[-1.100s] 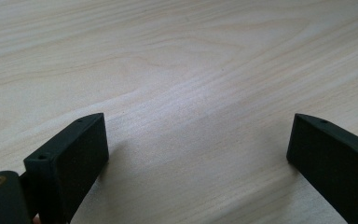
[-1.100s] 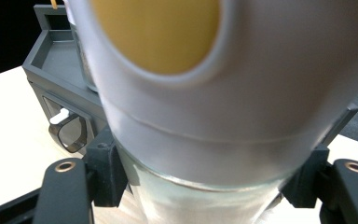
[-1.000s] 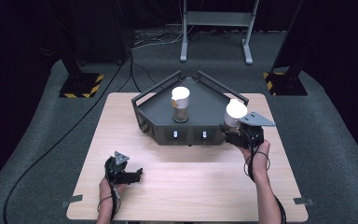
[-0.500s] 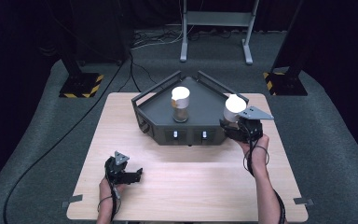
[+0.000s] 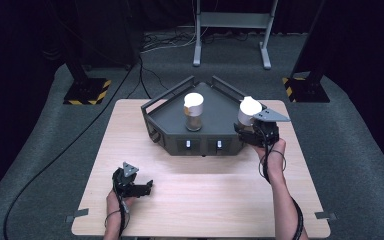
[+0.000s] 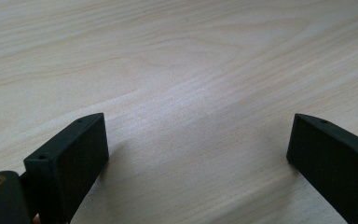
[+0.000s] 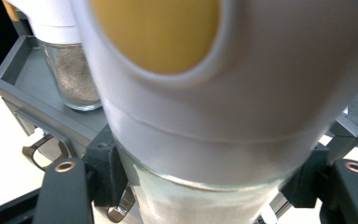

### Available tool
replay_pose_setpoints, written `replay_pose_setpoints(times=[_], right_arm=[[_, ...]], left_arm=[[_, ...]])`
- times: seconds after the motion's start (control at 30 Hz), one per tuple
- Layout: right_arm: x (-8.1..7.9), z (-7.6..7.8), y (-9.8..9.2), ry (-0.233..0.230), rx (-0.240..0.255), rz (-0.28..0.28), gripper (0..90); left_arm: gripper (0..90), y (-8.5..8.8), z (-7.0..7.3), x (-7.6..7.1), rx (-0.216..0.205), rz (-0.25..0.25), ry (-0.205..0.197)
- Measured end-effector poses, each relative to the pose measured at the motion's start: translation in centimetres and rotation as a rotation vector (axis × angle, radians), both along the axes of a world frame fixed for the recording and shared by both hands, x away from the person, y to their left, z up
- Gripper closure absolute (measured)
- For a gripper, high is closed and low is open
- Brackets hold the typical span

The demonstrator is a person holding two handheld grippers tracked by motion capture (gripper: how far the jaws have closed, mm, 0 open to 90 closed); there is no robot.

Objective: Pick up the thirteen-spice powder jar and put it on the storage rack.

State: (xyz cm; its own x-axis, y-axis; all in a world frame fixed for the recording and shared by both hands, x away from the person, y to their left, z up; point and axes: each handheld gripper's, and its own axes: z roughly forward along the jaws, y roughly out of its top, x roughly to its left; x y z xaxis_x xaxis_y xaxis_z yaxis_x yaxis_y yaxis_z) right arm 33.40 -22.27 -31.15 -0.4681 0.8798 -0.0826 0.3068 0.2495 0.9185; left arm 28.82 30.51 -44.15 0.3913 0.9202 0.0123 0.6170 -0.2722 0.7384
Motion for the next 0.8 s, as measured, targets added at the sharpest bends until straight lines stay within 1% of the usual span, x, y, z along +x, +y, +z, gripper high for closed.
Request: replay_pose_setpoints(times=[0.2, 0.8], right_arm=[[1.0, 0.1, 0.3, 0.015, -0.003, -0.001, 30.2], [3.2, 0.1, 0.8, 0.052, -0.003, -0.008, 30.2]], left_arm=[[5.1, 0.0, 0.0, 0.0, 0.001, 0.0, 0.0], [5.1, 0.0, 0.0, 0.0, 0.002, 0.0, 0.0]])
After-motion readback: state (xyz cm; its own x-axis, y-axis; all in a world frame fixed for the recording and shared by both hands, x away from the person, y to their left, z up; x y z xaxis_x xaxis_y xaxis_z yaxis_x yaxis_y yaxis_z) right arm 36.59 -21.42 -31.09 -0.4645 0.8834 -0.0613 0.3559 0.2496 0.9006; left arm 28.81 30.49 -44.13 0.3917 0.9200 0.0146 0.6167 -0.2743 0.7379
